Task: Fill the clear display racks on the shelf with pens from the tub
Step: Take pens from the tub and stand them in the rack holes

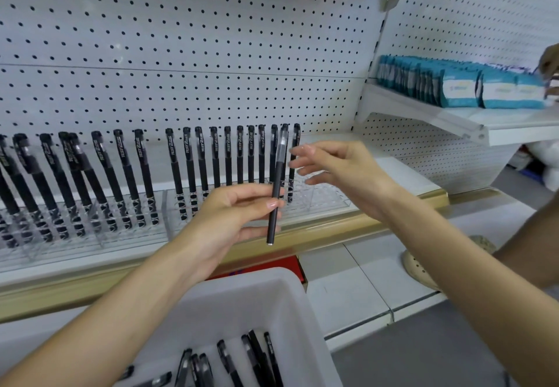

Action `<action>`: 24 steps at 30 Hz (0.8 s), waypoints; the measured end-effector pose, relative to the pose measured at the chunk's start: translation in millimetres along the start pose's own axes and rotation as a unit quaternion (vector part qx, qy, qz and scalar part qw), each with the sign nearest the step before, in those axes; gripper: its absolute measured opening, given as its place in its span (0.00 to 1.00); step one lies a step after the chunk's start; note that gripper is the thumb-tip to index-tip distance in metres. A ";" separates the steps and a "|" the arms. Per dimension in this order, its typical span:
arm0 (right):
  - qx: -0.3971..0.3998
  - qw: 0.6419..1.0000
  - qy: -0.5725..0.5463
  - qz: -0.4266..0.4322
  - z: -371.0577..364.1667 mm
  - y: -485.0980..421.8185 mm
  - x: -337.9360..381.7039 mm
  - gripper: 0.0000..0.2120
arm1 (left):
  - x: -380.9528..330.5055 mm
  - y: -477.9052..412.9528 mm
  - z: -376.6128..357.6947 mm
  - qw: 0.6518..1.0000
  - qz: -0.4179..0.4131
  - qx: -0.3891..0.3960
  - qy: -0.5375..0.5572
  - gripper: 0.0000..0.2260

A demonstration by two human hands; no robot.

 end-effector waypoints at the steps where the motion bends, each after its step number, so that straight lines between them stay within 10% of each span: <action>1: 0.026 0.999 -0.035 -0.010 -7.5 2.4 -1.2 0.11 | -0.5 0.5 -4.2 1.000 -0.003 0.011 0.003 0.08; 8: 0.112 0.975 -0.193 -0.008 -23.8 4.1 10.2 0.12 | -6.1 8.3 -25.5 0.997 -0.009 0.069 0.026 0.09; 20: 0.023 0.990 -0.137 0.031 0.0 6.9 22.9 0.19 | -11.9 3.4 -24.9 0.999 -0.044 0.001 -0.020 0.06; 24: -0.001 0.994 -0.094 0.053 19.0 4.6 32.3 0.10 | -26.2 -1.1 -18.8 0.967 -0.137 -0.049 -0.209 0.05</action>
Point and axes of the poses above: each hand's wrist, its own y-axis away from the middle knuckle, its own z-axis out of the back of the hand, x = y × z, the point moved 8 cm from there along -y, towards the middle knuckle, and after that the axes turned 1 degree about x, right-handed, at the moved point
